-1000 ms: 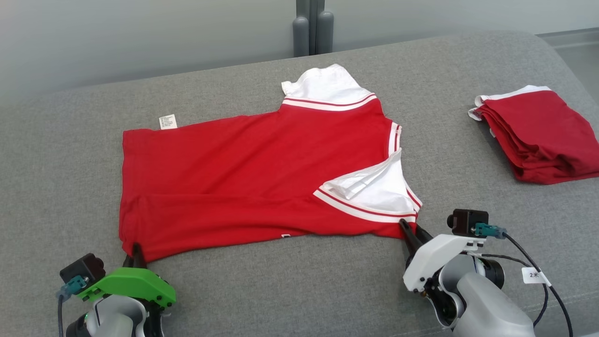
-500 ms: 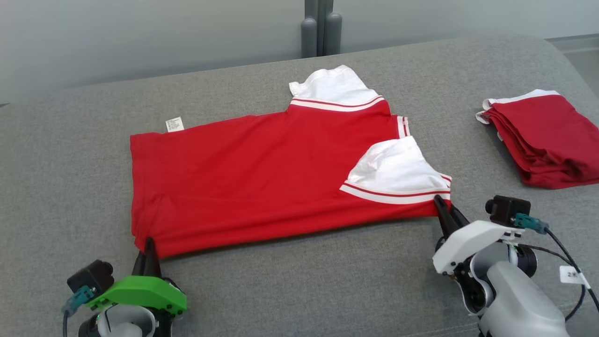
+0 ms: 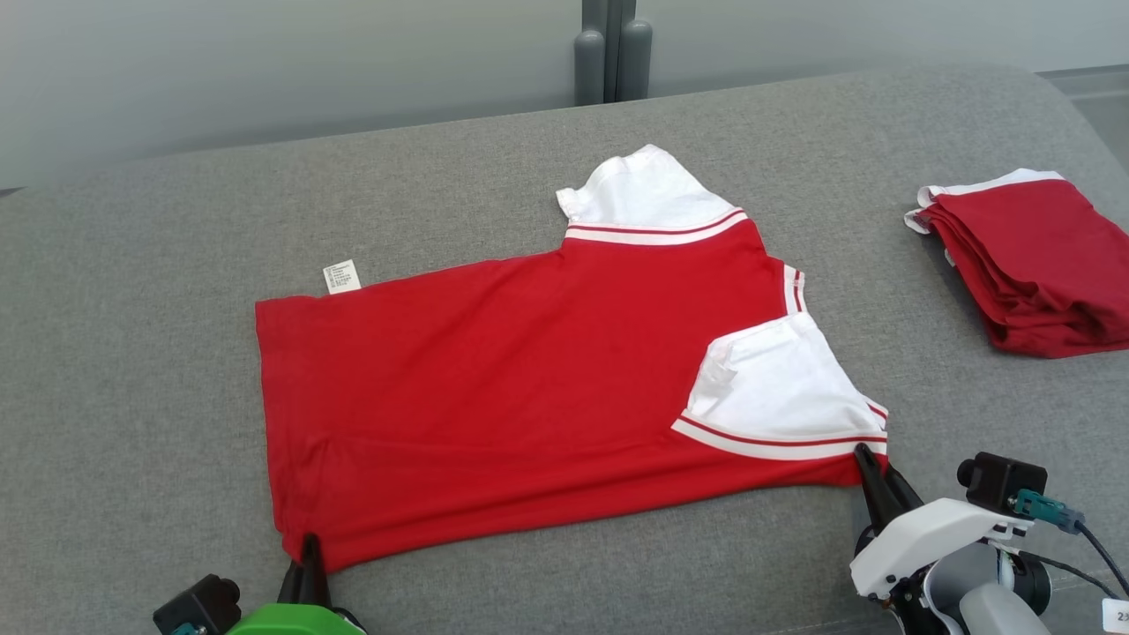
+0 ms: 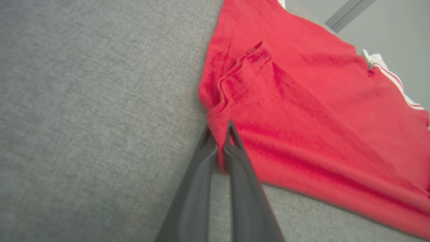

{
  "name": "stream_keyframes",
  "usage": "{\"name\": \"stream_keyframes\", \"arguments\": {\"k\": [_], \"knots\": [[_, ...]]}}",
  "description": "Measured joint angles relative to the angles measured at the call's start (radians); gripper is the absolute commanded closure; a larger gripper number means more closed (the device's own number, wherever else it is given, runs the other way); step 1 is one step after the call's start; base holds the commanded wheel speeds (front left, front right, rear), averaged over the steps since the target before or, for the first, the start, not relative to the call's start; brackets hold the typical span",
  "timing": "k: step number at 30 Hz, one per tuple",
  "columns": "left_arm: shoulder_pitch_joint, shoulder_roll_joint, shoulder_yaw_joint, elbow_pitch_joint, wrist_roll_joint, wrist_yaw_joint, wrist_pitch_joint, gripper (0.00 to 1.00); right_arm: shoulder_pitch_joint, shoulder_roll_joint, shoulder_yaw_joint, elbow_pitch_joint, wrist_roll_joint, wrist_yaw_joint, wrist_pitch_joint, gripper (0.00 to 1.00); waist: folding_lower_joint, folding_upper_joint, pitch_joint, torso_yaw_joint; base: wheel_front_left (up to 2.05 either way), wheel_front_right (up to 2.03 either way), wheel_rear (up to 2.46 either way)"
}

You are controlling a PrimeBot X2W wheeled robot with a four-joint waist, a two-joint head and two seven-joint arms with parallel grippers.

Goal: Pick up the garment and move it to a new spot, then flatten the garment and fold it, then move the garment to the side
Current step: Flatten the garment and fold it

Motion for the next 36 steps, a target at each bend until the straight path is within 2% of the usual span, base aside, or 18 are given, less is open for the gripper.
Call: {"name": "stream_keyframes", "arguments": {"k": [5, 6, 7, 8, 9, 10, 11, 12, 20, 23, 28, 36], "knots": [[0.005, 0.001, -0.023, -0.007, -0.007, 0.019, -0.004, 1.00, 0.028, 0.026, -0.028, -0.031, -0.038, 0.000, 0.020, 1.00, 0.0000, 0.0001, -0.003, -0.001, 0.00, 0.00, 0.00], [0.005, 0.001, -0.025, -0.009, -0.007, 0.021, -0.007, 0.93, 0.033, 0.028, -0.034, -0.036, -0.043, 0.000, 0.022, 1.00, 0.0000, 0.0000, -0.004, 0.000, 0.00, 0.00, 0.00], [0.006, 0.001, -0.026, -0.013, -0.007, 0.024, -0.012, 0.68, 0.037, 0.031, -0.040, -0.042, -0.046, 0.000, 0.026, 1.00, 0.0000, 0.0000, -0.005, -0.001, 0.00, 0.00, 0.00], [0.008, 0.001, -0.026, -0.019, -0.007, 0.028, -0.012, 0.21, 0.040, 0.035, -0.046, -0.049, -0.050, 0.000, 0.026, 0.89, 0.0000, 0.0000, -0.006, -0.001, 0.00, 0.00, 0.00], [0.011, 0.002, -0.027, -0.027, -0.006, 0.029, -0.013, 0.00, 0.044, 0.037, -0.053, -0.056, -0.055, 0.000, 0.027, 0.72, 0.0000, 0.0000, -0.007, -0.002, 0.00, 0.00, 0.00], [0.015, 0.003, -0.027, -0.033, -0.006, 0.031, -0.013, 0.00, 0.050, 0.040, -0.060, -0.064, -0.058, 0.000, 0.027, 0.59, 0.0000, 0.0000, -0.008, -0.003, 0.00, 0.00, 0.00], [0.020, 0.007, -0.027, -0.040, -0.006, 0.033, -0.012, 0.00, 0.057, 0.040, -0.067, -0.072, -0.063, 0.000, 0.031, 0.36, 0.0000, 0.0000, -0.009, -0.004, 0.00, 0.00, 0.00], [0.026, 0.014, -0.028, -0.052, -0.005, 0.035, -0.012, 0.00, 0.065, 0.041, -0.076, -0.081, -0.066, -0.001, 0.031, 0.00, 0.0000, 0.0000, -0.010, -0.005, 0.00, 0.00, 0.00], [0.023, 0.100, -0.030, -0.187, 0.043, 0.070, 0.024, 0.00, 0.116, 0.049, -0.139, -0.205, -0.111, -0.001, 0.056, 0.00, 0.0000, 0.0000, -0.015, -0.016, 0.00, 0.00, 0.00], [-0.069, 0.159, -0.047, -0.217, 0.077, 0.075, 0.083, 0.00, 0.119, 0.049, -0.160, -0.287, -0.139, -0.001, 0.077, 0.00, 0.0000, 0.0000, -0.011, -0.024, 0.00, 0.00, 0.00], [-0.215, 0.233, -0.077, -0.150, 0.120, 0.069, 0.191, 0.00, 0.108, 0.049, -0.157, -0.365, -0.170, -0.001, 0.127, 0.00, 0.0000, 0.0000, 0.007, -0.042, 0.00, 0.00, 0.00], [-0.422, 0.290, -0.102, 0.025, 0.141, 0.045, 0.284, 0.00, 0.041, 0.029, -0.108, -0.434, -0.180, -0.001, 0.171, 0.00, 0.0000, 0.0000, 0.067, -0.081, 0.00, 0.00, 0.00]]}}
